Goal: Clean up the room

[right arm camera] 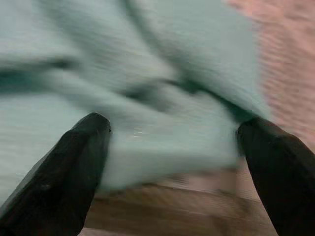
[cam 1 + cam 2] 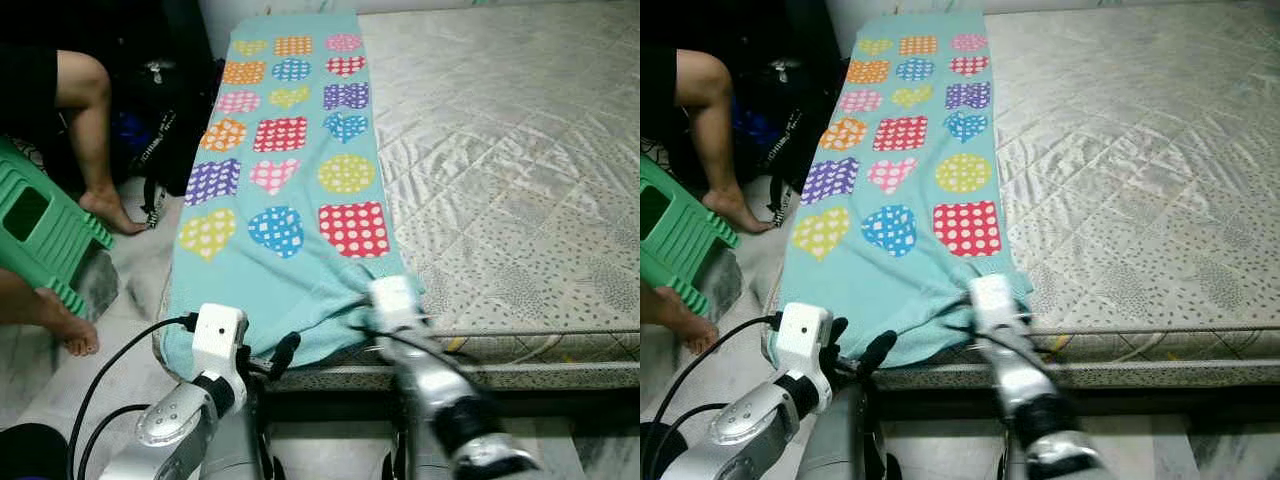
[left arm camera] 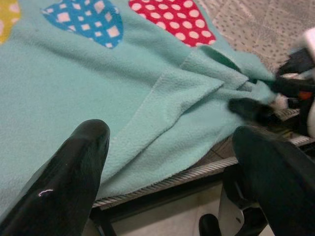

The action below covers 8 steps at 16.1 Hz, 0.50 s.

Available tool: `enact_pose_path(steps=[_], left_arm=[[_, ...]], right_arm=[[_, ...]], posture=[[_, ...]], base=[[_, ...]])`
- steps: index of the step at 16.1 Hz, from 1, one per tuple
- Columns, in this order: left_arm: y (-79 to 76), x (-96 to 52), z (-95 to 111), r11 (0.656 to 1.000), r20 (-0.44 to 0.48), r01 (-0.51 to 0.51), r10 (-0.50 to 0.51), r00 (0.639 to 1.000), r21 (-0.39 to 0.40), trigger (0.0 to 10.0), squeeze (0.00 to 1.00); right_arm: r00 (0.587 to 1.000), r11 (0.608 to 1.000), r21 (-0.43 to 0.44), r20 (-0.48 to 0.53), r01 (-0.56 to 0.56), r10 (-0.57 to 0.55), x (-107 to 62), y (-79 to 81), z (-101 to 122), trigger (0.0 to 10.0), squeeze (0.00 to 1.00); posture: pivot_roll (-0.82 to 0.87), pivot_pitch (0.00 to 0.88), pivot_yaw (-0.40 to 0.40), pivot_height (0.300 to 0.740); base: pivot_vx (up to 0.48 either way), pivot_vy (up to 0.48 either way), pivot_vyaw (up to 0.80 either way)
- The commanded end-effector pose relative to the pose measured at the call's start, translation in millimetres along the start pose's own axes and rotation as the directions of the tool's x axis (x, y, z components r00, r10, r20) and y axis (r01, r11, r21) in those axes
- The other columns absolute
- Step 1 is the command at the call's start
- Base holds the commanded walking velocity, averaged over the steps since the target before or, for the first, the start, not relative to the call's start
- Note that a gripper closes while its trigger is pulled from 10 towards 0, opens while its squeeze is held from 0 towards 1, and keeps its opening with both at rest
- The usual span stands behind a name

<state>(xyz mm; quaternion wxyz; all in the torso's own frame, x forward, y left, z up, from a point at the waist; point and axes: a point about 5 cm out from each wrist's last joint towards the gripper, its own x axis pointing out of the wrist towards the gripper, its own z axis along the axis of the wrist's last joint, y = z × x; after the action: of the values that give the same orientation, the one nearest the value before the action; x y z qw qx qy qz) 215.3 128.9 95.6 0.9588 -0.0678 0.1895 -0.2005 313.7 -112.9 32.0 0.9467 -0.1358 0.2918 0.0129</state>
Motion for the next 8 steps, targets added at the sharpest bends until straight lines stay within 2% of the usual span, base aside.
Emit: enact_pose_path(steps=[1, 2, 3, 4, 8], left_arm=[[2.8, -2.5, -2, 1.000, -0.010, -0.015, 0.015, 1.000, 0.002, 10.0, 0.00], [3.4, -2.8, -2, 1.000, -0.012, -0.018, 0.018, 1.000, 0.002, 10.0, 0.00], [3.5, -2.9, -2, 1.000, -0.013, -0.018, 0.018, 1.000, 0.002, 10.0, 0.00], [4.1, -3.2, -2, 1.000, -0.015, -0.018, 0.018, 1.000, 0.004, 10.0, 0.00], [6.5, -3.0, -4, 1.000, -0.018, -0.023, 0.023, 1.000, 0.005, 10.0, 0.00]], right_arm=[[0.999, 0.999, -0.003, -0.011, 0.034, -0.034, -2.4, -9.6, -5, 10.0, 0.00], [0.997, 0.997, -0.009, -0.025, 0.071, -0.071, -5.8, -26.8, -14, 10.0, 0.00], [0.996, 0.997, -0.007, -0.031, 0.079, -0.079, -7.3, -31.4, -17, 10.0, 0.00], [0.993, 0.993, -0.035, -0.026, 0.116, -0.117, -15.0, -49.1, -24, 10.0, 0.00], [0.981, 0.976, -0.106, 0.037, 0.191, -0.188, -38.5, -87.1, -30, 10.0, 0.00]], posture=[[0.00, 0.088, 0.068, 0.570], [0.00, 0.089, 0.069, 0.570], [0.00, 0.089, 0.069, 0.570], [0.00, 0.090, 0.070, 0.570], [-0.03, 0.089, 0.070, 0.570]], base=[[0.000, 0.000, 0.00], [0.000, 0.000, 0.00], [0.000, 0.000, 0.00], [0.000, 0.000, 0.00], [0.000, 0.000, 0.00]])
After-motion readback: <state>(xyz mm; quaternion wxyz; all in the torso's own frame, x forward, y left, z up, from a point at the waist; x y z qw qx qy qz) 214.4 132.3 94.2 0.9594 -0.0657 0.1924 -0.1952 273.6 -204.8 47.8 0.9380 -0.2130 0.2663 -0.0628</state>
